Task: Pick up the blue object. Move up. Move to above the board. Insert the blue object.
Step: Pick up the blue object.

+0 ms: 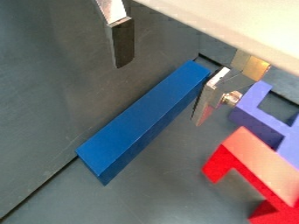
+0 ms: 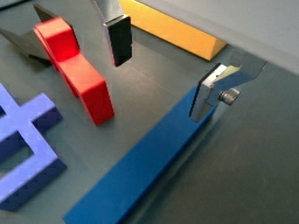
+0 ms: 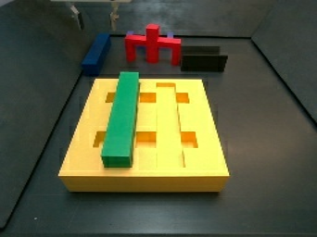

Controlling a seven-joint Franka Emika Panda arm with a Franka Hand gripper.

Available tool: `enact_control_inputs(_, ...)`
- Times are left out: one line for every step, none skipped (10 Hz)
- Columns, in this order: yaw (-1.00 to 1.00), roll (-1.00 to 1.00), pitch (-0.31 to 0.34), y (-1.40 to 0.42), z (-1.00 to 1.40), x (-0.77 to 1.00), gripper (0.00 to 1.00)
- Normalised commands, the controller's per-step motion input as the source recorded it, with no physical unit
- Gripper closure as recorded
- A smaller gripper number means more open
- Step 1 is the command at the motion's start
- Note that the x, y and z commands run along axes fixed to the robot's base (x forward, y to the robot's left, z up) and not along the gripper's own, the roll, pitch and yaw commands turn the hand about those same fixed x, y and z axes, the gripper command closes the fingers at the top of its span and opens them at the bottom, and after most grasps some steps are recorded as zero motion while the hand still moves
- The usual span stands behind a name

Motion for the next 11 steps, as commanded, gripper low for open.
enact_control_inputs(0.0,0.3,0.131,0.04,-0.4,0.0,0.0)
enact_control_inputs(0.0,0.32,0.126,0.05,-0.34,0.0,0.0)
enact_control_inputs(0.0,0.31,0.134,0.06,-0.27,0.0,0.0)
enact_control_inputs(0.01,0.28,0.124,0.14,-0.21,0.0,0.0)
enact_control_inputs(0.08,0.34,0.093,0.07,-0.27,0.0,0.0)
enact_control_inputs(0.19,0.34,0.011,0.03,-0.27,-0.12,0.0)
enact_control_inputs(0.21,0.33,0.003,0.0,-0.25,-0.05,0.0)
enact_control_inputs(0.21,0.32,0.019,0.02,-0.29,0.0,0.0)
enact_control_inputs(0.24,0.28,0.021,0.03,-0.32,0.11,0.0)
enact_control_inputs(0.17,0.28,0.084,0.11,-0.28,0.22,0.0)
enact_control_inputs(0.0,0.29,0.096,0.06,-0.21,0.07,0.0)
